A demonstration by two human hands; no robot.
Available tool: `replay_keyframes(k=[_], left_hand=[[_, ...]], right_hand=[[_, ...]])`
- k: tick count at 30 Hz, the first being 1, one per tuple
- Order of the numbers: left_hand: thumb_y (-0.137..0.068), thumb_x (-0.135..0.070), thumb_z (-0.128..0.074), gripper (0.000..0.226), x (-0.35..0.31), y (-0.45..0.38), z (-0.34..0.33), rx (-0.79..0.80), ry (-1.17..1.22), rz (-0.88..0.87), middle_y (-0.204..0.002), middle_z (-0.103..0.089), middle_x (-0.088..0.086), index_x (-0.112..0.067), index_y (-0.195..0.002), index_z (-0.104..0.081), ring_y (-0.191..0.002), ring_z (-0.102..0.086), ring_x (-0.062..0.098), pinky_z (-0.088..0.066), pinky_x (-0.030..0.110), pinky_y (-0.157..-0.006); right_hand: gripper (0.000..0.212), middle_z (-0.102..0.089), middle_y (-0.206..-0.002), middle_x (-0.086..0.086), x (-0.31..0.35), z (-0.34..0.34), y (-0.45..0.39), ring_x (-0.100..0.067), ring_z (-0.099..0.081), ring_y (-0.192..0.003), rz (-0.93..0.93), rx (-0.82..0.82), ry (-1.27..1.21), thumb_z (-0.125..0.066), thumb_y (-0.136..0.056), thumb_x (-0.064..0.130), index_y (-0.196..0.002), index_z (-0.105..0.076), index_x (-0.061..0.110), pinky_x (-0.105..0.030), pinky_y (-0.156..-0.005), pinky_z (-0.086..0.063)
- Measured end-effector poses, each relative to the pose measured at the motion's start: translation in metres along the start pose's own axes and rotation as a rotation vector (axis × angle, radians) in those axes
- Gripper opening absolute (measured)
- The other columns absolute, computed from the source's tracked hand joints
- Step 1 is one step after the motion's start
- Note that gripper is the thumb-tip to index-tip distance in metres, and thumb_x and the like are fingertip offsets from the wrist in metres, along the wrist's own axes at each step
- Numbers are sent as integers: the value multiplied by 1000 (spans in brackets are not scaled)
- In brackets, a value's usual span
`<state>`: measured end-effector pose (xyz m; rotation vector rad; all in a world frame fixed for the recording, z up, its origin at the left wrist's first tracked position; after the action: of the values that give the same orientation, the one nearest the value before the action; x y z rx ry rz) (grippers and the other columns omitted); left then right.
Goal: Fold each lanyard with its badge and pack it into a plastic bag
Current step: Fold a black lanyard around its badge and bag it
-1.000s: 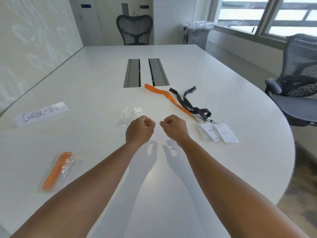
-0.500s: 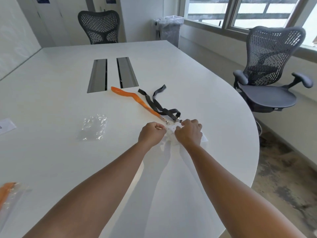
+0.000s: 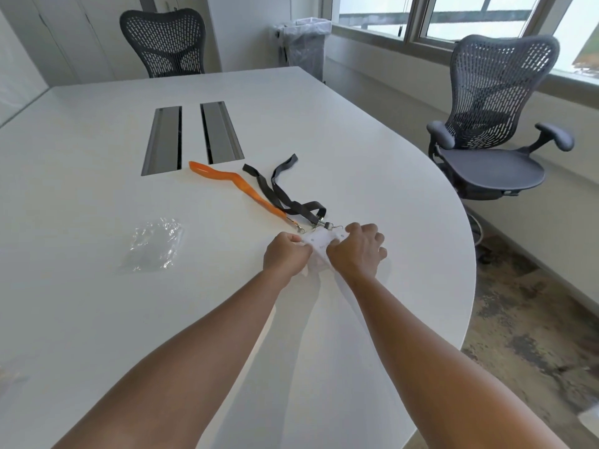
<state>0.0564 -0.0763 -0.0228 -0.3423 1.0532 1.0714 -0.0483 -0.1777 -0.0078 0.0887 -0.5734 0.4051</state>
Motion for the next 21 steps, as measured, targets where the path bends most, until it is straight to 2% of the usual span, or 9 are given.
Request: replay_keyframes(k=[5, 10, 15, 17, 19, 20, 21], left_hand=[[-83, -33, -69, 30, -5, 2, -4, -34, -47, -51, -111, -67, -3, -24, -111, -63, -100, -67, 21, -56, 34, -89], [-83, -35, -74, 33, -7, 6, -9, 16, -102, -67, -106, -64, -6, -24, -112, -63, -102, -65, 19, -54, 31, -87], [-82, -36, -76, 37, -8, 9, -10, 46, -131, -83, -108, -66, -5, -24, -115, -65, -102, -65, 19, -54, 33, -92], [-82, -35, -75, 35, -7, 9, -10, 68, -121, -93, -108, -67, -5, -24, -114, -65, -102, -65, 18, -55, 34, -93], [-87, -33, -71, 27, -5, 10, -9, 100, -74, -102, -108, -68, -4, -23, -112, -67, -101, -64, 17, -55, 33, -92], [-91, -33, -66, 24, -4, 10, -8, 114, -28, -104, -107, -69, -4, -21, -112, -68, -100, -64, 17, -55, 33, -91], [-95, -32, -62, 23, -4, 11, -6, 122, 28, -101, -104, -69, -3, -19, -112, -69, -96, -64, 17, -54, 33, -89]], right_hand=[[47, -47, -131, -12, -11, 7, -7, -32, -37, -127, -101, 107, 93, -56, -87, 34, -129, -49, 15, -44, -100, -32], [47, -47, -131, -10, -11, 11, -15, -31, -37, -129, -188, 138, -55, -66, -82, 26, -124, -47, 14, -44, -99, -35], [63, -53, -126, -9, -13, 13, -21, -31, -42, -127, -289, 200, -202, -80, -74, 29, -125, -47, 12, -41, -98, -44], [46, -59, -117, -9, -13, 14, -24, -31, -53, -114, -315, 191, -314, -73, -78, 20, -117, -52, 9, -40, -92, -51], [16, -58, -94, -7, -10, 19, -25, -29, -56, -86, -277, 160, -455, -57, -80, 7, -96, -55, 8, -29, -66, -50], [11, -54, -87, -4, -7, 22, -25, -27, -52, -80, -250, 156, -518, -51, -81, 4, -91, -54, 9, -26, -58, -44], [16, -53, -89, -2, -4, 25, -24, -25, -52, -81, -223, 157, -585, -49, -83, 3, -94, -57, 11, -26, -59, -42]])
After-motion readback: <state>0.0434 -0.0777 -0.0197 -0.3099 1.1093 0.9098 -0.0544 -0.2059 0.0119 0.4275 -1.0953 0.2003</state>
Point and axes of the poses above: each hand's wrist, its own y-axis away from the middle knuckle, its own z-axis out of the back of the hand, x = y × z, the point moved 2 cm from there along -y, towards the middle knuckle
